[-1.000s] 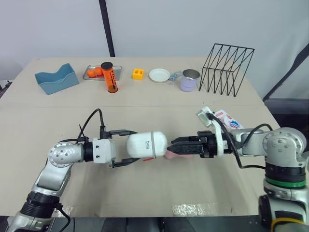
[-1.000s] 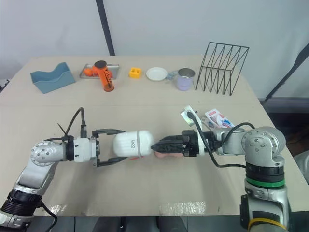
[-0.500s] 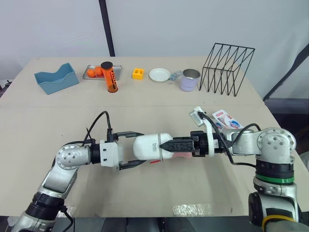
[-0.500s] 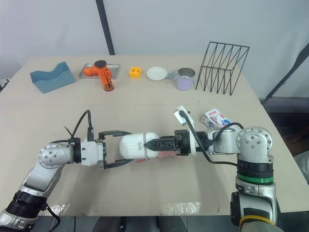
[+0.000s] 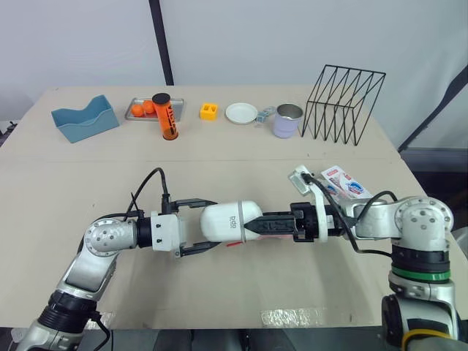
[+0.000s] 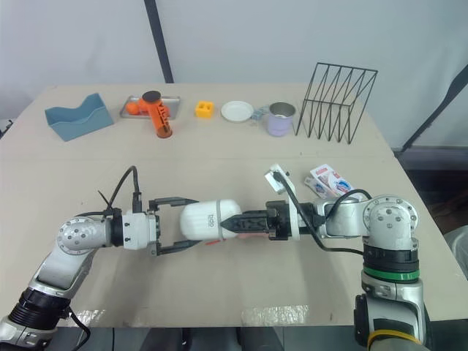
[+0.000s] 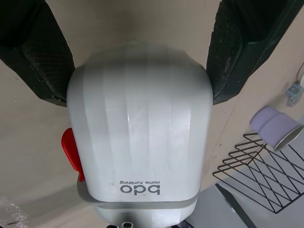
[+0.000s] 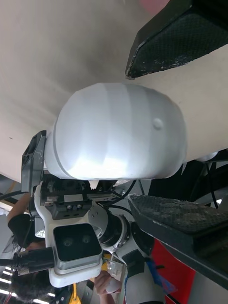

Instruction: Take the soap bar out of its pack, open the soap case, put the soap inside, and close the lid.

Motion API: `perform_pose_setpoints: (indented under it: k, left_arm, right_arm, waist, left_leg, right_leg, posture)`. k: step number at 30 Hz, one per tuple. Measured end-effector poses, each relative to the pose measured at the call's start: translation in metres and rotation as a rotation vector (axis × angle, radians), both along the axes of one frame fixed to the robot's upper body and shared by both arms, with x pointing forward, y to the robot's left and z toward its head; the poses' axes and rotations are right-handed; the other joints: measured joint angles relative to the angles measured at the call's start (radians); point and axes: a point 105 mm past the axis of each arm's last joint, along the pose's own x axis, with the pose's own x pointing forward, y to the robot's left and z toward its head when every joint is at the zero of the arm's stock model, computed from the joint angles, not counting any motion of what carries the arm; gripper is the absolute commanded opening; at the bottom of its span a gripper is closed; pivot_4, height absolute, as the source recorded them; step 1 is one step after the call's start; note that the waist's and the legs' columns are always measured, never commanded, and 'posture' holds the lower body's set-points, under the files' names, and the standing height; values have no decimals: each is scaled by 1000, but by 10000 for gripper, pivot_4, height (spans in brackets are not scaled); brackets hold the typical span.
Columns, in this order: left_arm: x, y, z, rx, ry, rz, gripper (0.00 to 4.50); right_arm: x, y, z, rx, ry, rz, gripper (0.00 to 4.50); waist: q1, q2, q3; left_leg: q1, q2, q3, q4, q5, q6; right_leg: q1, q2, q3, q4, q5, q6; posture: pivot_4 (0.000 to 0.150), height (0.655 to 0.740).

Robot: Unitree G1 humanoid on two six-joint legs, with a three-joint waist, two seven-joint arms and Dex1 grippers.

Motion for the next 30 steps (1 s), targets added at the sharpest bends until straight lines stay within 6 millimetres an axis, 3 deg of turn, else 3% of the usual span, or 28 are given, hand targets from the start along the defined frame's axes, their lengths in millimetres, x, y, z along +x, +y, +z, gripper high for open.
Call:
perform_pose_setpoints:
  k: [4, 6, 7, 9, 10, 12, 30]
  left_arm:
    - [1, 1, -1, 3, 5, 3, 35705]
    - [0, 1, -2, 10, 5, 0, 35705]
    - [0, 0, -4, 19, 6, -3, 35705]
    - [0, 0, -4, 20, 6, -4, 35705]
    - [0, 0, -4, 19, 5, -4, 35705]
    - [1, 1, -4, 27, 6, 1, 35705]
    - [4, 0, -6, 19, 37, 26, 35705]
  right_arm:
    - [0, -2, 1, -1, -1, -5, 39990]
    - [0, -2, 2, 7, 0, 0, 37413]
    - [-1, -1, 2, 10, 1, 3, 32776]
    - [-1, -1, 2, 11, 2, 1, 28870]
    - [0, -2, 2, 8, 2, -6, 23726]
    - [1, -3, 2, 10, 6, -10, 19290]
    - [5, -2, 2, 17, 9, -28, 19082]
  waist:
    - [0, 0, 0]
    - [0, 0, 0]
    - [0, 0, 0]
    - [0, 0, 0]
    - [0, 0, 0]
    - [0, 0, 0]
    - [0, 0, 0]
  left_leg:
    - [0, 0, 0, 0, 0, 0]
    - [0, 0, 0, 0, 0, 0]
    - [0, 0, 0, 0, 0, 0]
    - [0, 0, 0, 0, 0, 0]
    - [0, 0, 0, 0, 0, 0]
    - [0, 0, 0, 0, 0, 0]
    - [-2, 0, 0, 0, 0, 0]
  right_leg:
    - [0, 0, 0, 0, -1, 1]
    - [0, 0, 0, 0, -1, 2]
    - [0, 0, 0, 0, -1, 2]
    - [0, 0, 0, 0, -1, 2]
    - [0, 0, 0, 0, -1, 2]
    - [-1, 0, 0, 0, -2, 3]
    - [-3, 0, 0, -1, -2, 3]
  posture:
    - [1500, 7400]
    - [1500, 7400]
    - [1500, 7400]
    - [1500, 7400]
    - [1500, 7400]
    - [1500, 7400]
    - [1500, 7400]
